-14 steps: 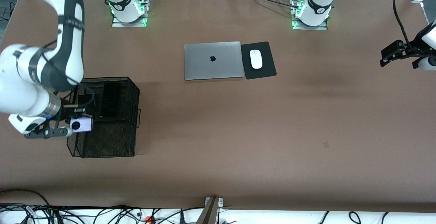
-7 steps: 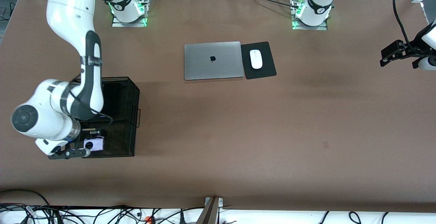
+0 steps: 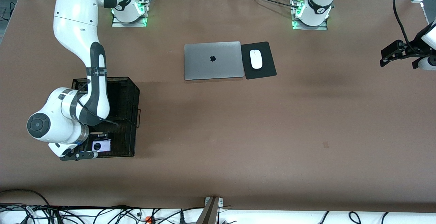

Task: Place phones with both arms
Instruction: 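Lower the white phone into the basket and open the right gripper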

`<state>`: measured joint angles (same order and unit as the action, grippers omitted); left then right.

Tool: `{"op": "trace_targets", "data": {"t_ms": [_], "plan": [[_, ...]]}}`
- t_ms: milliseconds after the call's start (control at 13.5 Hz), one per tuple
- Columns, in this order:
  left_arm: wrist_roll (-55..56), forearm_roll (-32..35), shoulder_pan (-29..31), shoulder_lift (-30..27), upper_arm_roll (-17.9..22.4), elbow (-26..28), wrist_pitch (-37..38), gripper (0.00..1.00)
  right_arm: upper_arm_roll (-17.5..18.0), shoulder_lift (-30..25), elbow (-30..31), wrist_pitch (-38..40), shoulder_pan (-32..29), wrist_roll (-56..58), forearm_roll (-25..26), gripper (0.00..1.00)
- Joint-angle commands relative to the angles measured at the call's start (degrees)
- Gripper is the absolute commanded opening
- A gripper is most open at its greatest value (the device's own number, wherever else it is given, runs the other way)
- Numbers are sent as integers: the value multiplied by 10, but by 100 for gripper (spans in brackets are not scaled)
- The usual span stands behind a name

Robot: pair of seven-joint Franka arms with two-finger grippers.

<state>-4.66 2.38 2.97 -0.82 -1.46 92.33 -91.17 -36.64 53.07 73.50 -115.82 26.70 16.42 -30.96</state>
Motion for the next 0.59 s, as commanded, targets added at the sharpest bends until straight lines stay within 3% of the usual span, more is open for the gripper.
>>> {"op": "trace_targets", "data": {"t_ms": [0, 148, 370, 519], "plan": [[-11, -6, 2, 6, -1, -16, 10, 100, 3, -3, -19, 9, -9, -6, -11, 100], [-11, -6, 2, 7, 0, -16, 10, 100, -2, -23, -20, 28, -1, -6, -3, 100], [-11, -6, 3, 6, -1, -15, 10, 100, -35, -81, -20, 131, 16, -6, 8, 100], [-11, -6, 3, 6, -1, -15, 11, 100, -65, -115, -13, 172, 58, -18, 45, 100]]}}
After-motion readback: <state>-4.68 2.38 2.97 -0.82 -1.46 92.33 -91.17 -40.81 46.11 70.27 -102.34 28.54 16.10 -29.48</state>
